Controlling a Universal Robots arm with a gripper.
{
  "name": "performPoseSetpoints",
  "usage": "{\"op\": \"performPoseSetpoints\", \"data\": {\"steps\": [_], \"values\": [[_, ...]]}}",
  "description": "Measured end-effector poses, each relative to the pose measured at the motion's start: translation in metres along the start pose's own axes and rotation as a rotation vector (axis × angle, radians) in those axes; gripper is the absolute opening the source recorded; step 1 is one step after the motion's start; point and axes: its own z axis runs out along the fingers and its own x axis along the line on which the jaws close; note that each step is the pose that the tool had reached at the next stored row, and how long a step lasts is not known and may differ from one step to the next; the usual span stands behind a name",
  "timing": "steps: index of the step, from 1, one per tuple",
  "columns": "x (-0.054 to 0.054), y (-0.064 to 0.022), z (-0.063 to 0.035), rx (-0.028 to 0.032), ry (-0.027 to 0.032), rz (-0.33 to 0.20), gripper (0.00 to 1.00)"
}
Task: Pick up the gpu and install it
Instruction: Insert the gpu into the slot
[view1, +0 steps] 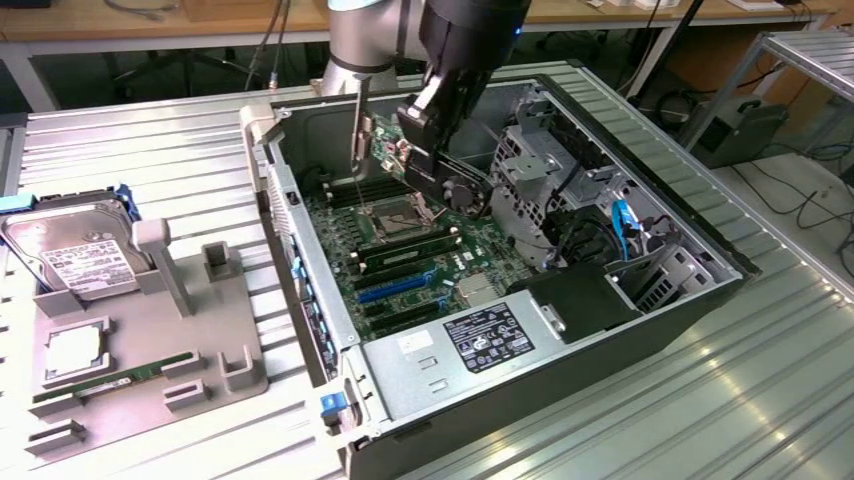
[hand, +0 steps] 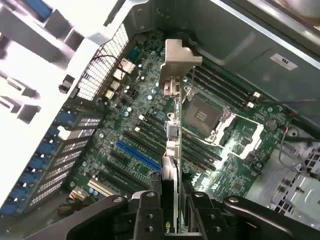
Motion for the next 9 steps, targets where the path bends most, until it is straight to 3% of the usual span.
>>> {"op": "performPoseSetpoints", "data": {"steps": [9], "values": [[0.0, -0.0002, 0.0019, -0.0008, 0.0129, -0.196, 0.26]]}}
